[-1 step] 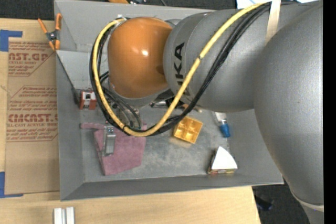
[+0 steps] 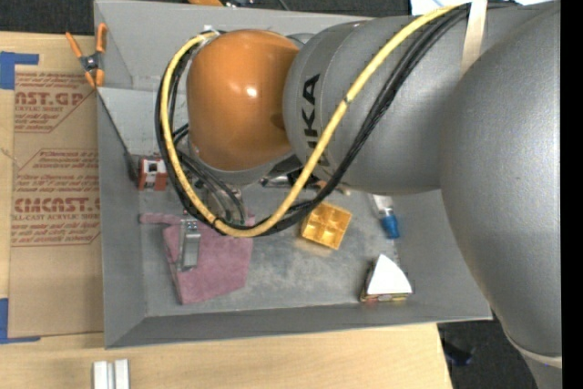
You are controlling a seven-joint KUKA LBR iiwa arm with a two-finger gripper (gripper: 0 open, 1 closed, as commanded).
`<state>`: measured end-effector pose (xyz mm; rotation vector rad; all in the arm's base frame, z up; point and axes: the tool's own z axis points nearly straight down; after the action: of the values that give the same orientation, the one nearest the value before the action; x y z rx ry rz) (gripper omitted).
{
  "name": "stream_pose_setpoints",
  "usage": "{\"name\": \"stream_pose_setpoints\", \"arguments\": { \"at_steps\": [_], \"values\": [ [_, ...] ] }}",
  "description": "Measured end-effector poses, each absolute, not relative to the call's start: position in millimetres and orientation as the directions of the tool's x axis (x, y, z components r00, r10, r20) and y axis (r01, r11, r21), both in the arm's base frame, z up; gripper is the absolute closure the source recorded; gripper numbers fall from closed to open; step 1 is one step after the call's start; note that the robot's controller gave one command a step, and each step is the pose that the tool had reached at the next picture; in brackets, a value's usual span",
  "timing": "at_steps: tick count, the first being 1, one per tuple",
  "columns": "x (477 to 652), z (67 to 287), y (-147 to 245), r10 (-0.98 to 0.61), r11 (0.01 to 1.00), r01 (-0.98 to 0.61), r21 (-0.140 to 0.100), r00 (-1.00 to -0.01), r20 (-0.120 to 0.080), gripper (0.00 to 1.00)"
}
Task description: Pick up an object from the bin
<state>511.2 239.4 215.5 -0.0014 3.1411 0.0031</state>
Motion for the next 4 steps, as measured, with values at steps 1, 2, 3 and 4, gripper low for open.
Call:
{"name": "stream_pose_setpoints", "arguments": {
  "at_steps": [1,2,3,4],
  "values": [
    [492.4,150.8,167.1,-0.148,0.989,-0.148,0.001,-0.989,0.001,0.0],
    [491.9,139.9,154.5,-0.146,0.989,-0.146,0.001,-0.989,0.001,0.0],
    [530.8,234.7,192.2,-0.239,0.971,-0.239,0.002,-0.971,0.0,0.0],
    [513.4,151.4,170.3,-0.31,0.951,-0.31,0.002,-0.951,0.003,0.0]
  ]
}}
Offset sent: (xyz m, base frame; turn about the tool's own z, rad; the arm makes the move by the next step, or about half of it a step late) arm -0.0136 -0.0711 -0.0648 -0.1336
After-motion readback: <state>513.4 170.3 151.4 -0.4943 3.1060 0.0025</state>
